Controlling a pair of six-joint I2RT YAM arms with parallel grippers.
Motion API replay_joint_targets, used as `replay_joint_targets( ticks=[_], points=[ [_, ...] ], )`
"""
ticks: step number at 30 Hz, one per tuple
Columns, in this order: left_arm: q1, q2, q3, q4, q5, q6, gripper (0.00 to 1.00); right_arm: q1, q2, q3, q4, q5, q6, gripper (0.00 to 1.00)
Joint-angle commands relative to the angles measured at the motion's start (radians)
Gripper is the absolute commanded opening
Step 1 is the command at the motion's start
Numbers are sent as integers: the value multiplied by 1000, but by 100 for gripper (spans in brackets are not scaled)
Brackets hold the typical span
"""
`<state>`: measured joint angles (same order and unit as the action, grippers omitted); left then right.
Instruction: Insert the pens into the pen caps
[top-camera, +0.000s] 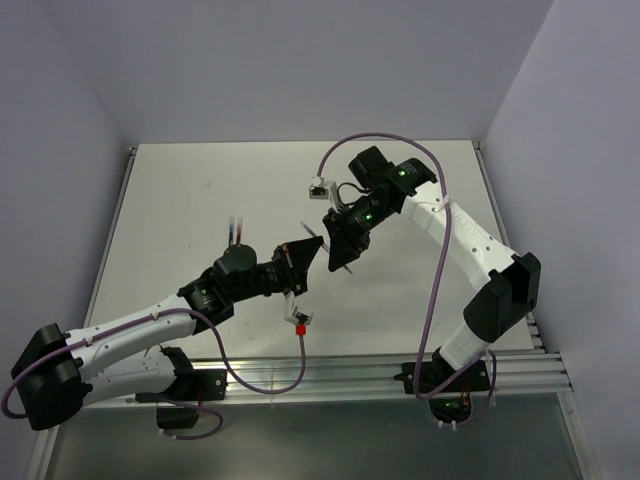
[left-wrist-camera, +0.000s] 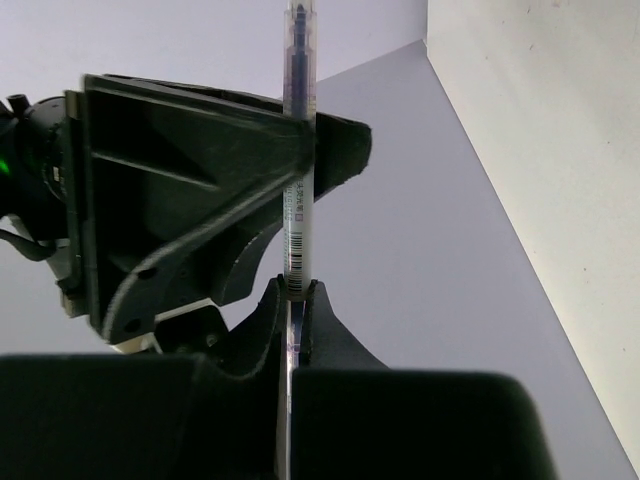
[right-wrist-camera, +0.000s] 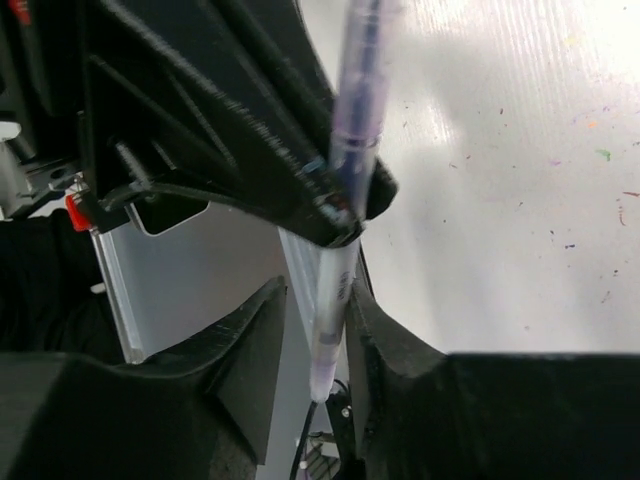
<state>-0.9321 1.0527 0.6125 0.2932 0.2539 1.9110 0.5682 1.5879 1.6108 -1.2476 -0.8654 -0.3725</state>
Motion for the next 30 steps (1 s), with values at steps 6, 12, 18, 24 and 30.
replay_joint_targets(
  ticks=[6,12,18,24,30],
  points=[
    [-8,-7,3,54,25,25,0,7,44,11,17,-18,12,9],
    [-10,0,-7,78,22,37,19,9,24,5,22,-12,12,0],
    [-10,-28,19,55,-2,3,38,7,-12,-3,43,-37,4,0],
    [-10,-101,47,-77,19,-70,58,-4,-31,69,89,-61,24,0],
    [-10,-178,59,-196,22,-208,66,-71,-22,201,183,-89,87,0]
  ],
)
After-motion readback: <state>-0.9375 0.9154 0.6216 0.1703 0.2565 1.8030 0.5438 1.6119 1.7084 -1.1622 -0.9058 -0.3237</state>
